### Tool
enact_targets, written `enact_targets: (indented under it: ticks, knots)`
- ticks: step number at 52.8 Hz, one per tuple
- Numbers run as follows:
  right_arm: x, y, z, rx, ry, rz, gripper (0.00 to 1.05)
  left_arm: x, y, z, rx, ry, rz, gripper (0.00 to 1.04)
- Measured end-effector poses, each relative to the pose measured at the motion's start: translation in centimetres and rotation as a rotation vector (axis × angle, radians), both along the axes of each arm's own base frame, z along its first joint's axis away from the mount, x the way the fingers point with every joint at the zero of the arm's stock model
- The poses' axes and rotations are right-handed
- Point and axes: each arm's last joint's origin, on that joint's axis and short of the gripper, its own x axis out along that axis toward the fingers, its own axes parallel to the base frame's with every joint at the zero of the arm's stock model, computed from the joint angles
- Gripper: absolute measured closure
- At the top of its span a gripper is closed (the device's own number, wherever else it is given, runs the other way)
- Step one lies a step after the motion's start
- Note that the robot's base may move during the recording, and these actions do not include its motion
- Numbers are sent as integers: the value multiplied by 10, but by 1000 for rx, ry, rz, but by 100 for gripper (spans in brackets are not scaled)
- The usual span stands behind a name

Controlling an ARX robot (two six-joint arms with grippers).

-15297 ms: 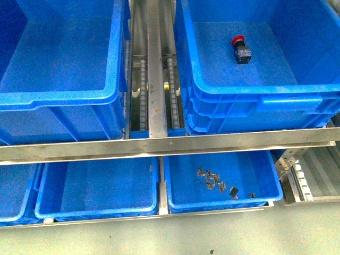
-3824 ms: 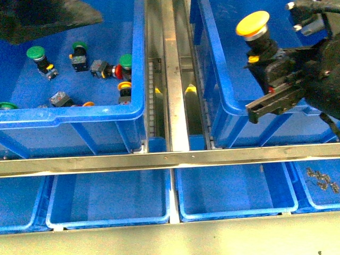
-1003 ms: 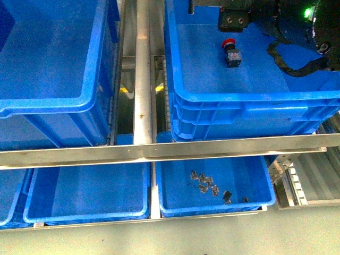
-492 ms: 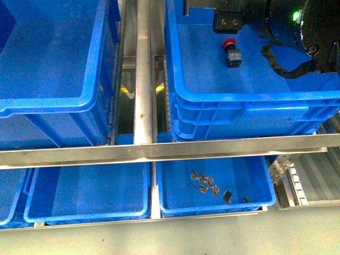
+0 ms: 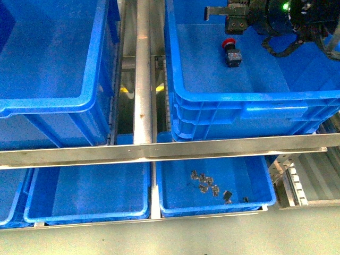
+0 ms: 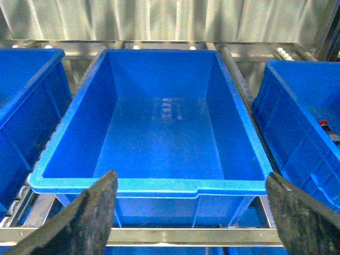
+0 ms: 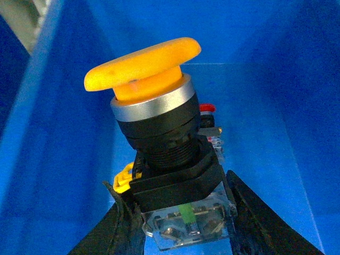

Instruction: Pick red and yellow buttons and place in box

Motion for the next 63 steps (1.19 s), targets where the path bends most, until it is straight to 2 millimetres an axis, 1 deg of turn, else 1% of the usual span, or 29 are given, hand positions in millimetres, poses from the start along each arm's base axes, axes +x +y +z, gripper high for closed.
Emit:
enact_targets:
  ticks: [3,5,6,9,12,16,21,24,28,31,36,39,40,45,50,53,54,58,63]
  knots:
    - [13,-2,-6,-25,19,6,71,0,0,0,0,0,0,9]
    - [25,-3,-12,-46,44,11,71,0,0,0,1,0,0,6]
    - [28,-3,-14,-48,49,12,71,0,0,0,1,0,0,7]
    - [46,-3,-24,-65,83,20,71,0,0,0,0,0,0,9]
    - [62,-1,-33,-87,113,31,71,0,0,0,1,0,0,8]
    - [77,1,-39,-103,139,43,71,0,0,0,1,0,0,8]
    - [109,5,-49,-122,185,57,71,0,0,0,1,0,0,8]
    - [124,10,-52,-128,207,64,71,0,0,0,1,0,0,8]
    - [136,14,-57,-146,249,76,71,0,0,0,1,0,0,8]
    - [141,16,-60,-146,282,86,71,0,0,0,1,0,0,8]
    - [146,18,-65,-138,314,96,71,0,0,0,1,0,0,8]
    - [148,21,-69,-129,329,117,59,0,0,0,1,0,0,8]
    - [148,21,-68,-129,329,118,58,0,0,0,1,0,0,8]
    - [147,22,-68,-126,325,125,40,0,0,0,1,0,0,8]
    - [141,19,-62,-129,280,126,21,0,0,0,1,0,0,8]
    - [128,15,-50,-118,242,148,8,0,0,0,1,0,0,8]
    - [124,14,-45,-108,226,152,5,0,0,0,1,0,0,8]
    - [108,11,-27,-71,172,169,6,0,0,0,1,0,0,8]
    - [75,5,4,4,93,168,6,0,0,0,1,0,0,8]
